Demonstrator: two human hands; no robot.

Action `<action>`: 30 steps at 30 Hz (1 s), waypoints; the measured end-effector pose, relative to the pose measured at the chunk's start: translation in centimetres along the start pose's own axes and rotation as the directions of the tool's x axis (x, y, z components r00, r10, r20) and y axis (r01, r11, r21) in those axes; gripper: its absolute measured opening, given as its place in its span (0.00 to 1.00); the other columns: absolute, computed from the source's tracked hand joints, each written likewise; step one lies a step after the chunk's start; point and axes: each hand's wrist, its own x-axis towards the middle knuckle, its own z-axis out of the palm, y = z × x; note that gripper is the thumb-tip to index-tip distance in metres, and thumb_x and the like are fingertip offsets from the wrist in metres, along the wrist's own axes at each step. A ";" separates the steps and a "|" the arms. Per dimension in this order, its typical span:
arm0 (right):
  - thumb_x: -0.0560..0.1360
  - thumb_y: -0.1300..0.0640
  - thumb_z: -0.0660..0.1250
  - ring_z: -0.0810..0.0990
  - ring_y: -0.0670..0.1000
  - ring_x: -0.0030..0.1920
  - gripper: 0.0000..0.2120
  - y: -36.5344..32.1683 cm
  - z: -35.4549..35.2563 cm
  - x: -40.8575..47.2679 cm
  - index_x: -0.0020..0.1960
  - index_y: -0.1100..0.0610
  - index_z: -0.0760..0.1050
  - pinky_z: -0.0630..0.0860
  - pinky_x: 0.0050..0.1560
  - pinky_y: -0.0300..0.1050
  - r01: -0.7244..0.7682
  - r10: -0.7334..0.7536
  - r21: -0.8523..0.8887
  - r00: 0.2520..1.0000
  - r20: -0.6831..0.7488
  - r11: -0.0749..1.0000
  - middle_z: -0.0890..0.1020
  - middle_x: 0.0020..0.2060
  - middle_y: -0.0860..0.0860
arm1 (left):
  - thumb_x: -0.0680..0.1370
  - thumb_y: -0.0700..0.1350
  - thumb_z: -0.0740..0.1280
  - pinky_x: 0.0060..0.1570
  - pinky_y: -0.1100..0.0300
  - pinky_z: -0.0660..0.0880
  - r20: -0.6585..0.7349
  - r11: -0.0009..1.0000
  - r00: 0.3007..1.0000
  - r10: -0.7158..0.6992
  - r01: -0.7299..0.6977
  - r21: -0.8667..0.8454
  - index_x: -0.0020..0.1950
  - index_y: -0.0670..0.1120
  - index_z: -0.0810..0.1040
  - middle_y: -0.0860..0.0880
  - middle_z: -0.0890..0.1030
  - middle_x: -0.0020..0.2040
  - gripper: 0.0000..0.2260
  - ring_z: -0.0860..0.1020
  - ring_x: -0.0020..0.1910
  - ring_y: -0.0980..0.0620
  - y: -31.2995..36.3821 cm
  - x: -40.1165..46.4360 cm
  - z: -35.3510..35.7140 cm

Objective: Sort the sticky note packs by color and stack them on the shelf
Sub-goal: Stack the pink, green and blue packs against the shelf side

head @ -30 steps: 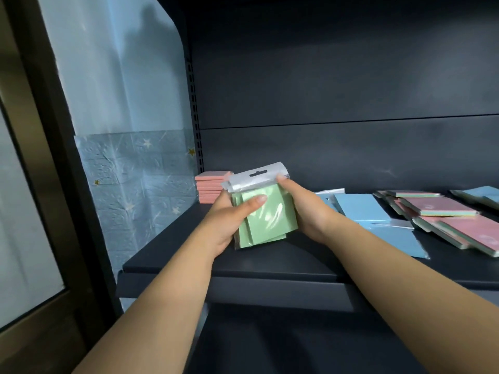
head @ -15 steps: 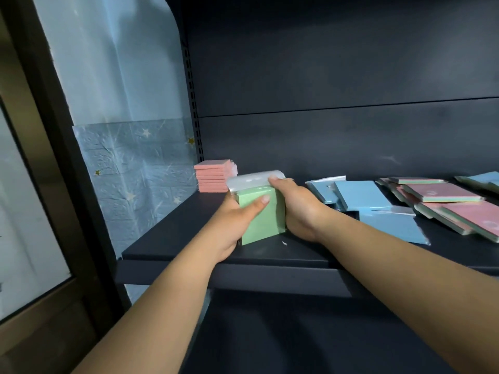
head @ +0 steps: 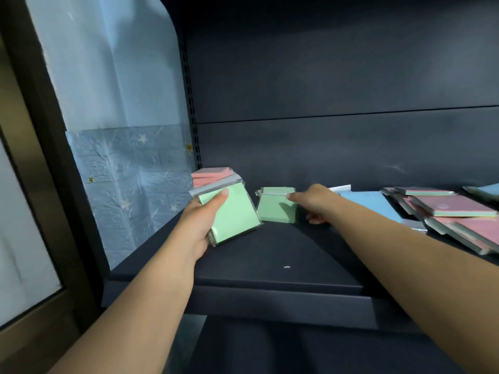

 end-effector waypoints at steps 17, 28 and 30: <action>0.72 0.65 0.70 0.79 0.53 0.48 0.25 0.2 1.1 2.6 0.66 0.52 0.69 0.77 0.46 0.46 0.076 -0.151 0.620 0.986 0.070 0.781 0.80 0.50 0.52 | 0.77 0.45 0.66 0.33 0.63 0.79 -0.018 0.996 0.999 -0.042 0.041 -0.083 0.45 0.50 0.78 0.53 0.84 0.35 0.02 0.82 0.32 0.57 -0.4 0.2 -0.6; 0.73 0.70 0.66 0.80 0.54 0.49 0.21 -3.0 2.9 -0.8 0.57 0.47 0.71 0.77 0.52 0.51 0.136 -0.488 0.742 0.826 0.280 0.656 0.81 0.49 0.51 | 0.75 0.57 0.64 0.31 0.61 0.75 -0.110 0.993 0.991 -0.077 0.066 -0.098 0.43 0.48 0.75 0.49 0.81 0.38 0.13 0.80 0.35 0.52 0.2 -0.2 -0.3; 0.73 0.69 0.67 0.80 0.53 0.50 0.19 -2.9 3.4 -0.8 0.56 0.48 0.71 0.77 0.52 0.47 0.175 -0.494 0.696 0.821 0.287 0.696 0.81 0.51 0.51 | 0.74 0.61 0.62 0.30 0.62 0.75 -0.091 0.995 0.994 -0.066 0.059 -0.077 0.43 0.48 0.76 0.49 0.81 0.37 0.16 0.80 0.34 0.53 0.4 -0.4 -0.2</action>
